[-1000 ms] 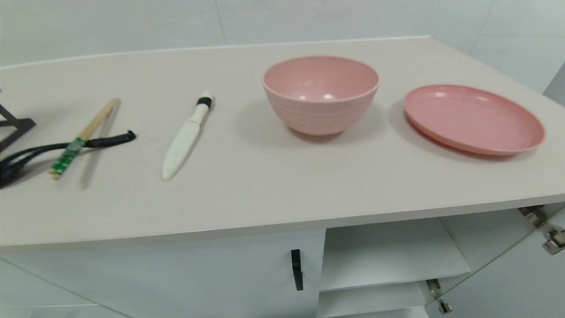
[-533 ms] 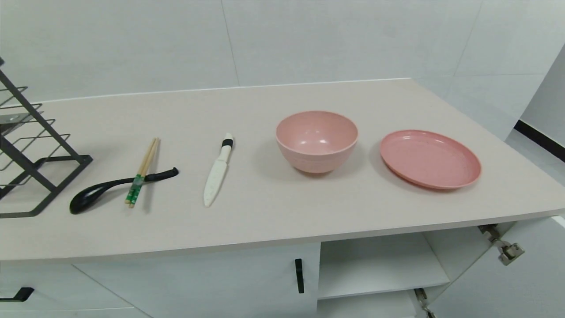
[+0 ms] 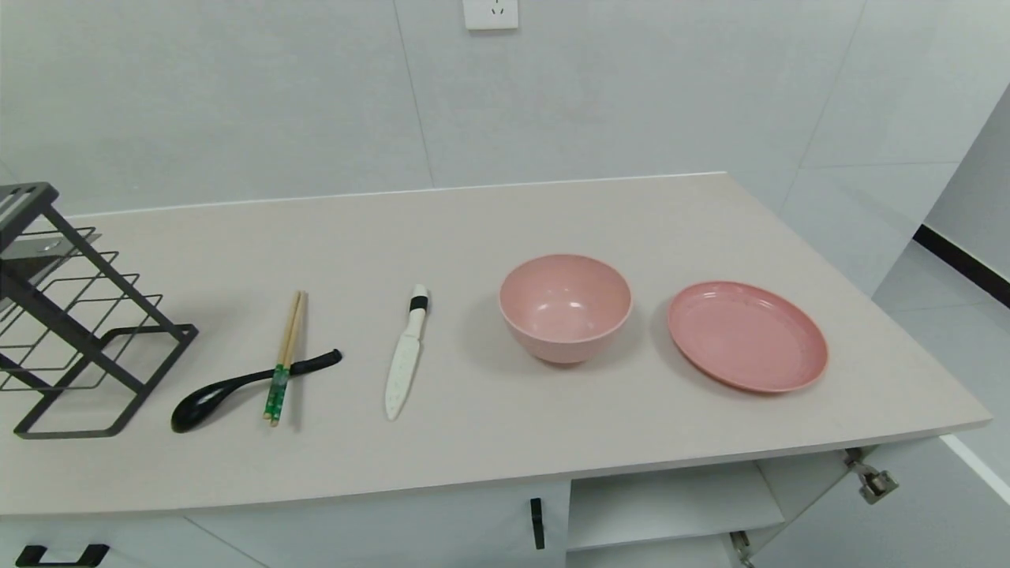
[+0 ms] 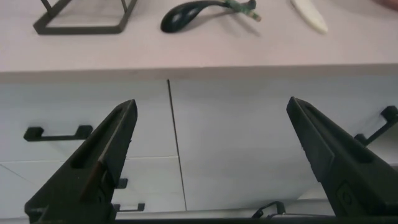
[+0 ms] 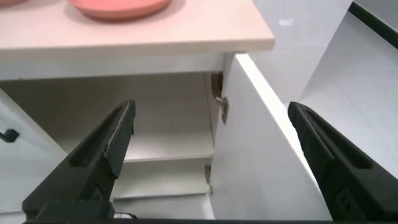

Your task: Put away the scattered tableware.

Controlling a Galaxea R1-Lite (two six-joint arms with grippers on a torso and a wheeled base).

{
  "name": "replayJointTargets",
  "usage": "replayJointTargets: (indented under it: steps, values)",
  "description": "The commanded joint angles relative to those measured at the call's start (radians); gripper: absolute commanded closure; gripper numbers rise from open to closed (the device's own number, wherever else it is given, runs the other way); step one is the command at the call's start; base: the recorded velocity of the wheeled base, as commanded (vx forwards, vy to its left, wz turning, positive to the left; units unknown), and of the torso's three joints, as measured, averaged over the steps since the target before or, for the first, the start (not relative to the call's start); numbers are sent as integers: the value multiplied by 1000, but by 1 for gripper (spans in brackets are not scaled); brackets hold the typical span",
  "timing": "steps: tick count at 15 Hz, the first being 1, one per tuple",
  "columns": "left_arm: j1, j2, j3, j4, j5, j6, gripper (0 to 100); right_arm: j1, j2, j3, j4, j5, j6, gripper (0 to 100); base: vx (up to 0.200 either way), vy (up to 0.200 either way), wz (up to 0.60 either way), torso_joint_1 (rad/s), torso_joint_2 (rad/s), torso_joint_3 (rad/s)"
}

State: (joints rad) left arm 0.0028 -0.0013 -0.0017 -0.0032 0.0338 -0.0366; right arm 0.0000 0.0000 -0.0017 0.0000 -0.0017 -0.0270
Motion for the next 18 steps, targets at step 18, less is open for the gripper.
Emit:
replayJointTargets:
  steps: [18]
  values:
    - [0,1,0,0,1,-3,0,0,0,2,-135,62,-4,0,0,0,0,239,-458,-220]
